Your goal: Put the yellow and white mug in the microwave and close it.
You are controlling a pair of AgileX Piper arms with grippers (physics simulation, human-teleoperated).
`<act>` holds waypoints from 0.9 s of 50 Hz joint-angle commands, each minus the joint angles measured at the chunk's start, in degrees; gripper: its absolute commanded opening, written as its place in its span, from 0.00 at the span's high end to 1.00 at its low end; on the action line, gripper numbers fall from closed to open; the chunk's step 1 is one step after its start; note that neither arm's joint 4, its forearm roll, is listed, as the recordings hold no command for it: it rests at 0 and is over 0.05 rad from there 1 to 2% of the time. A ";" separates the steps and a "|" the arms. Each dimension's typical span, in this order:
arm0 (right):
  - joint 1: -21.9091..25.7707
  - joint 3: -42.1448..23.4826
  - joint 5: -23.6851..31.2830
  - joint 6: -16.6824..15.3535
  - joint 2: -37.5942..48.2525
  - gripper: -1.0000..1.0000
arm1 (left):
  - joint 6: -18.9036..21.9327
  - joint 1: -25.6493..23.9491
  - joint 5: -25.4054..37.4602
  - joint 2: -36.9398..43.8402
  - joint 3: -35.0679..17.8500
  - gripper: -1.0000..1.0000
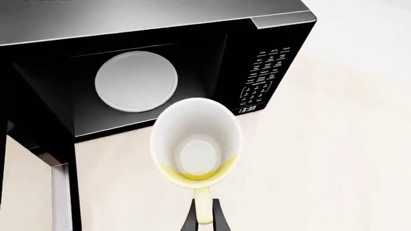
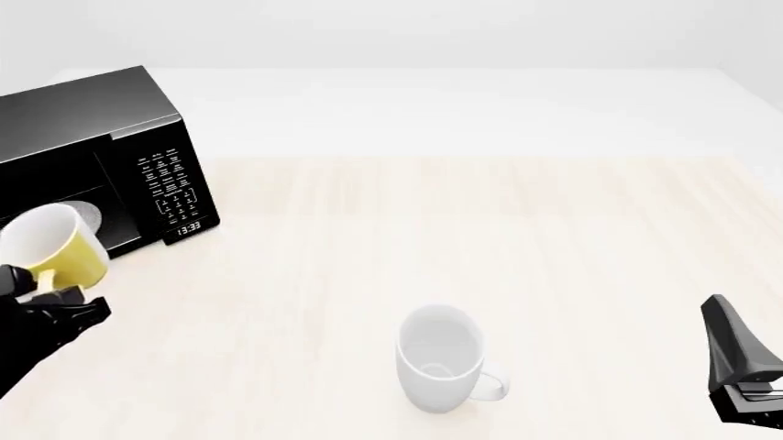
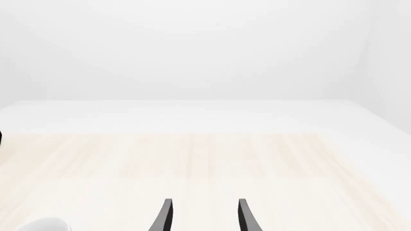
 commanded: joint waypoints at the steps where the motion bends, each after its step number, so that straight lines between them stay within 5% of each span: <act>1: -0.01 0.00 0.00 0.00 0.00 0.00 | -0.13 2.58 -2.19 4.27 -2.31 1.00; 45: 0.00 0.00 0.00 -0.01 0.00 0.00 | -0.67 7.09 -8.55 22.22 -10.94 1.00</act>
